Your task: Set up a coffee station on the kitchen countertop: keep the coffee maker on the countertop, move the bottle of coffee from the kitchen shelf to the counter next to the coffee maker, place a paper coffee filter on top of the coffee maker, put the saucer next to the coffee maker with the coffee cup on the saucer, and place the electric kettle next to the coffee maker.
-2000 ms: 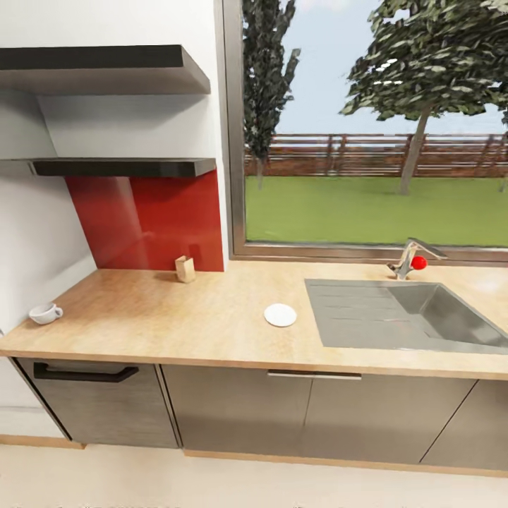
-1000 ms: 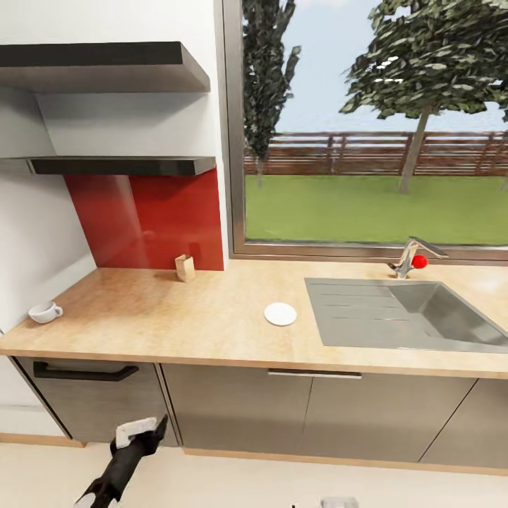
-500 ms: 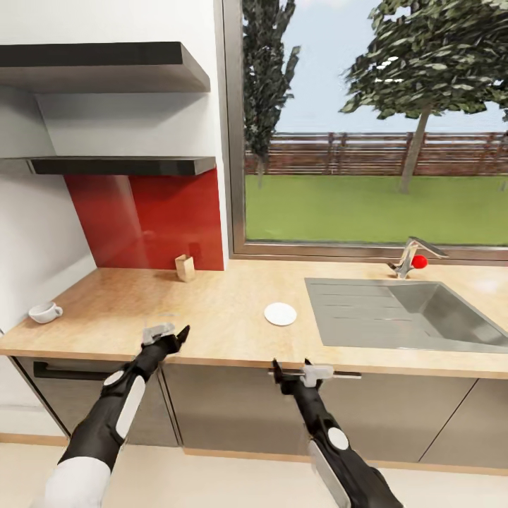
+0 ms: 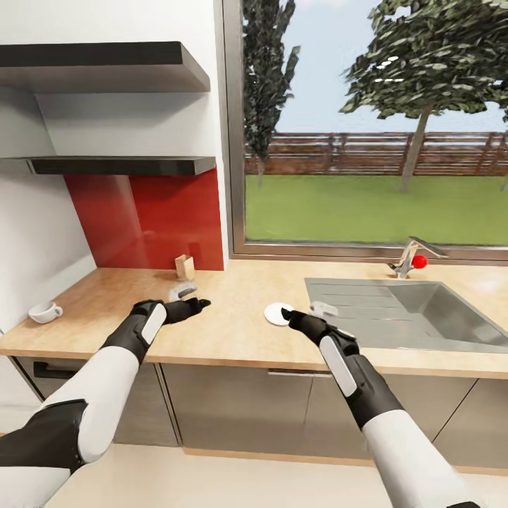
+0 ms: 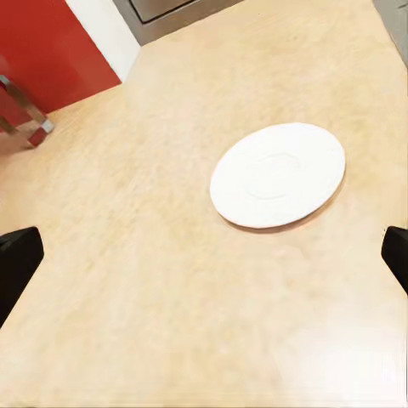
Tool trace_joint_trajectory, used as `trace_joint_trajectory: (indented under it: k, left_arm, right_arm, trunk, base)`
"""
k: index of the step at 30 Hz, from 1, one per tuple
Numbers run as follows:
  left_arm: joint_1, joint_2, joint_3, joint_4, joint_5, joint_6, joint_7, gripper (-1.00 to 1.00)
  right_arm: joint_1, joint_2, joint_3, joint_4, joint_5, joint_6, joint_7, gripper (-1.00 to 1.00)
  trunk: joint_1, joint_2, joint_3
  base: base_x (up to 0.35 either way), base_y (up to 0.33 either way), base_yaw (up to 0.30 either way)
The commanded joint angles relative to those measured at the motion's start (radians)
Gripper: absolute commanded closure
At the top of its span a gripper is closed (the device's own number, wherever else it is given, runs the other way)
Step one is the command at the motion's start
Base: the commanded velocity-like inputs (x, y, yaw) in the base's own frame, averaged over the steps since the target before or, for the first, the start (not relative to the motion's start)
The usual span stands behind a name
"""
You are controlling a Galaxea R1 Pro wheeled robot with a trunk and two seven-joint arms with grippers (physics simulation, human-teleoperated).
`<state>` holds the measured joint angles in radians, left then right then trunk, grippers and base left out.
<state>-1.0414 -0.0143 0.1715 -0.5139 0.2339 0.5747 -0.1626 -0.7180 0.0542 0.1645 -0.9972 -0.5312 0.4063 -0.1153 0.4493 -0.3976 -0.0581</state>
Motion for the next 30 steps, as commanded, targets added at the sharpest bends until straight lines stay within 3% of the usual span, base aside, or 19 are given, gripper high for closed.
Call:
trace_joint_trajectory:
  k: [1, 10, 30]
  left_arm:
    - [0.006, 0.0, 0.008, -0.001, 0.001, 0.029, -0.01, -1.0]
    - [0.01, 0.0, 0.006, -0.001, 0.001, 0.026, -0.026, -1.0]
    - [0.012, -0.009, 0.006, 0.013, 0.002, 0.025, -0.076, -1.0]
  right_arm:
    - [-0.006, -0.003, 0.002, -0.004, -0.014, 0.036, -0.01, -1.0]
    - [-0.008, -0.006, 0.008, -0.009, -0.014, 0.046, -0.01, -1.0]
    - [-0.005, -0.004, 0.009, 0.035, -0.012, 0.05, -0.007, -1.0]
  trunk:
    - [0.001, -0.002, -0.002]
    - [0.001, -0.002, -0.002]
    - [0.001, -0.002, -0.002]
  base:
    - [0.0, 0.0, 0.0]
    - [0.059, 0.0, 0.0]
    - [0.285, -0.169, 0.0]
